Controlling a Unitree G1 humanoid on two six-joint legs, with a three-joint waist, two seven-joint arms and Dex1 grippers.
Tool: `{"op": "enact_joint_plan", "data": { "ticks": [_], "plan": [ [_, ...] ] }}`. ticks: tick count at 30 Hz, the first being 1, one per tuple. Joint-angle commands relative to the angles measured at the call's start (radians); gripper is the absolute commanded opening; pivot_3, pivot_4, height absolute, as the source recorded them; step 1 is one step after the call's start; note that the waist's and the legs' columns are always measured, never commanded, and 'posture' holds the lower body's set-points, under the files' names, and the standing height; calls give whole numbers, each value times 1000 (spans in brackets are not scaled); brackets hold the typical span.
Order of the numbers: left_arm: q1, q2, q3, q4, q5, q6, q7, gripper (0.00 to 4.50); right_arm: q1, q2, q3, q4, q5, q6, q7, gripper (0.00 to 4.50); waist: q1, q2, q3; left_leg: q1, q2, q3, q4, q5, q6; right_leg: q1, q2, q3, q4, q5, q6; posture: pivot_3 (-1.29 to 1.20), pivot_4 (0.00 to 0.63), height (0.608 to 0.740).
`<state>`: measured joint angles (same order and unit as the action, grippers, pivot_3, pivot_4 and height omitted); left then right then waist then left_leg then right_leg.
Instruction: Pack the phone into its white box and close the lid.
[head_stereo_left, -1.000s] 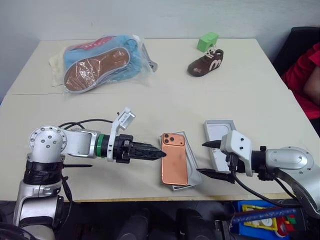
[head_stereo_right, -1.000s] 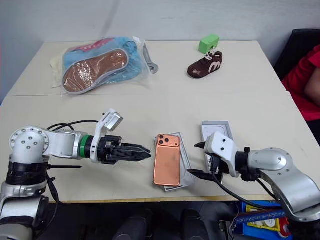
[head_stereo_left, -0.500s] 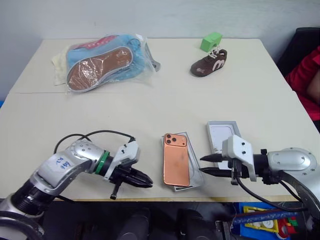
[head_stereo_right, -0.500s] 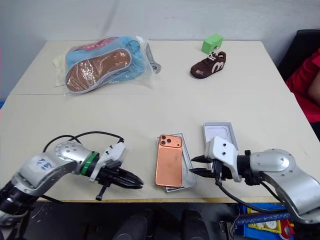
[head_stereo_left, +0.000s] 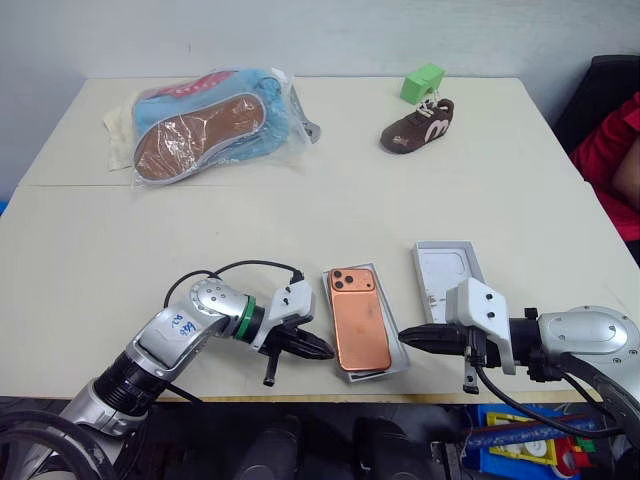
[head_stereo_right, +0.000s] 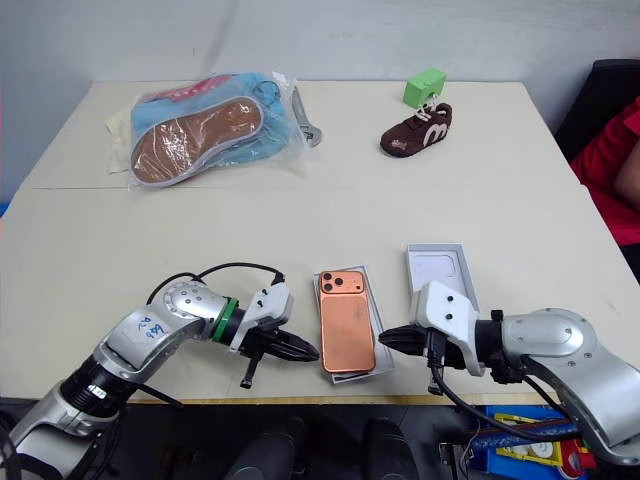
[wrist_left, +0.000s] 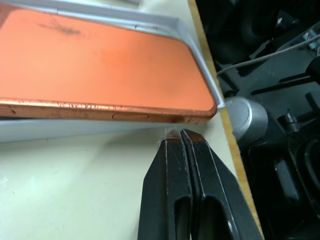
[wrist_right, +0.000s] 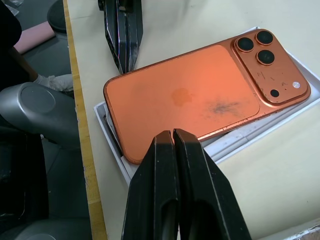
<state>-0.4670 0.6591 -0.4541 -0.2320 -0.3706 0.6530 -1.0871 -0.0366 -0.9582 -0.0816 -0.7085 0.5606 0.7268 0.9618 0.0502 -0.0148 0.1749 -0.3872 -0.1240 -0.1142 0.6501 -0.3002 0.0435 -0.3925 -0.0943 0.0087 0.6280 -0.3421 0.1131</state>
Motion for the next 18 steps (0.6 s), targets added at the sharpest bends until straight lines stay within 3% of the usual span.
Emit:
{"op": "enact_joint_plan", "data": {
  "ticks": [1, 8, 18],
  "plan": [
    [-11, -28, -16, -6, 20, -21, -11, 0, -19, -6, 1, -33, 9, -1, -13, 57, 0, 0, 0, 0, 0, 0, 0, 0, 0, 0, 0, 0, 0, 0, 0, 0, 150, 740],
    [-12, -61, 20, -8, -4, -13, -27, 0, -81, 21, 130, 3, -63, -50, -23, 57, -1, 0, 0, 0, 0, 0, 1, 0, 0, 0, 0, 0, 0, 0, 0, 0, 150, 740],
    [7, 57, 96, -33, -19, 2, -110, 0, -288, 123, 420, 128, -228, -151, 40, 57, -23, 0, 0, 0, 0, 0, 1, 0, 0, 0, 0, -1, 1, 0, 0, 0, 150, 740]
  ]
}}
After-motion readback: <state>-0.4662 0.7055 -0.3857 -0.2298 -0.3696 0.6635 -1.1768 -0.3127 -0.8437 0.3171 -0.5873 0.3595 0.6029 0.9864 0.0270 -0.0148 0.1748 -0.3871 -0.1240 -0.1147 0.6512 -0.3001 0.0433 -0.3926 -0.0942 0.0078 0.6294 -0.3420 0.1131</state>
